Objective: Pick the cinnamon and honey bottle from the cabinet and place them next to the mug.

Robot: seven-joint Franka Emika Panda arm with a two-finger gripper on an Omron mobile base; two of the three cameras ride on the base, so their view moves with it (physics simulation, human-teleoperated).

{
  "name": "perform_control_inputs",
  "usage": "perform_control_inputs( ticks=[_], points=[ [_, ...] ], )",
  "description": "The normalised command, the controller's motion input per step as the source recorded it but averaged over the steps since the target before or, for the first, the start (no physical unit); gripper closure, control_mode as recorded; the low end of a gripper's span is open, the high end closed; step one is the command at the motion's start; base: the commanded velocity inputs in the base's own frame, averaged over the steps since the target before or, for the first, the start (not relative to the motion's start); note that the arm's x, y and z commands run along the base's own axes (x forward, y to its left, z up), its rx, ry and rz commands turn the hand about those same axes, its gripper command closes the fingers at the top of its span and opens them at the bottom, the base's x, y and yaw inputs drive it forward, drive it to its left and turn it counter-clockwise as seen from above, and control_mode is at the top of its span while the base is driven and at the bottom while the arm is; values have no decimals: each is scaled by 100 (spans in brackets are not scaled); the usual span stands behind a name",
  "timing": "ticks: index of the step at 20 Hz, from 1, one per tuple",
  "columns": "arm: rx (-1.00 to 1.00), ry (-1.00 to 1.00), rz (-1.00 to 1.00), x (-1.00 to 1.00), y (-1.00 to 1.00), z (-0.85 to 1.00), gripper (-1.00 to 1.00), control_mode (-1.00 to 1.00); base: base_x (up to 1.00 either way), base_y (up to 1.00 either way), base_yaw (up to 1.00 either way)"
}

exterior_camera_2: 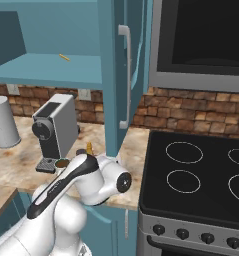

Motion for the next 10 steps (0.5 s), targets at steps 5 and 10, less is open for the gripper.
perform_control_inputs(
  ticks=[5,10],
  points=[
    [0,-3,0,0,29,-49,100,-100,0,0,0],
    [0,-6,0,5,29,-43,100,-100,0,0,0]
  ],
)
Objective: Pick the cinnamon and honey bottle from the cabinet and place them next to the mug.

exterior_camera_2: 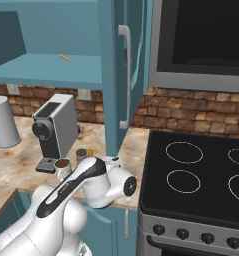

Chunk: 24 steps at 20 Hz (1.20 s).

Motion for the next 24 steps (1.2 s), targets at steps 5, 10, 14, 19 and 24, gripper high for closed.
perform_control_inputs(
  ticks=[5,10,14,19,24],
  points=[
    [0,-5,0,14,28,-45,100,-100,0,0,0],
    [0,-4,0,15,29,-32,100,-100,0,0,0],
    [-1,0,0,21,33,-30,100,-100,0,0,0],
    [-1,0,0,12,29,-20,100,-100,0,0,0],
    [-3,-1,0,1,21,-15,100,-100,0,0,0]
  ],
)
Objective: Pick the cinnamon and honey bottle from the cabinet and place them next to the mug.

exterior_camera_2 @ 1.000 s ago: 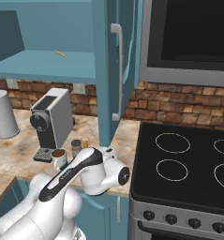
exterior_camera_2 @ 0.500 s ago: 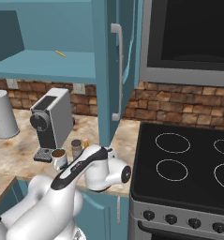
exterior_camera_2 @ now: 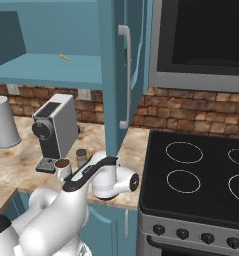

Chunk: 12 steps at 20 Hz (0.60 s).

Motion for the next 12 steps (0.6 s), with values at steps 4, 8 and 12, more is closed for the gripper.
perform_control_inputs(
  ticks=[4,8,12],
  points=[
    [-4,-2,0,6,15,-14,100,-100,0,0,0],
    [-4,-3,0,2,3,-5,100,-100,0,0,0],
    [-4,-3,-2,1,1,-1,100,-100,0,0,0]
  ],
)
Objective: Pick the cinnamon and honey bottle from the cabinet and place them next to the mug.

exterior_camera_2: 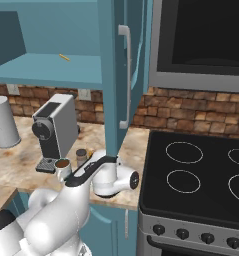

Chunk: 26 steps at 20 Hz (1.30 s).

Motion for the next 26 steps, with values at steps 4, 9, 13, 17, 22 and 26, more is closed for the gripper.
perform_control_inputs(
  ticks=[4,9,13,17,22,26],
  points=[
    [-3,-4,-3,0,0,0,100,-100,0,0,0],
    [-3,-1,-3,0,1,-7,100,-100,0,0,0],
    [-6,0,-3,0,6,-11,100,-100,0,0,0],
    [-6,0,-3,0,5,-3,100,-100,0,0,0],
    [-3,0,-3,0,8,-13,100,-100,0,0,0],
    [0,0,0,0,7,-28,100,-100,0,0,0]
  ],
)
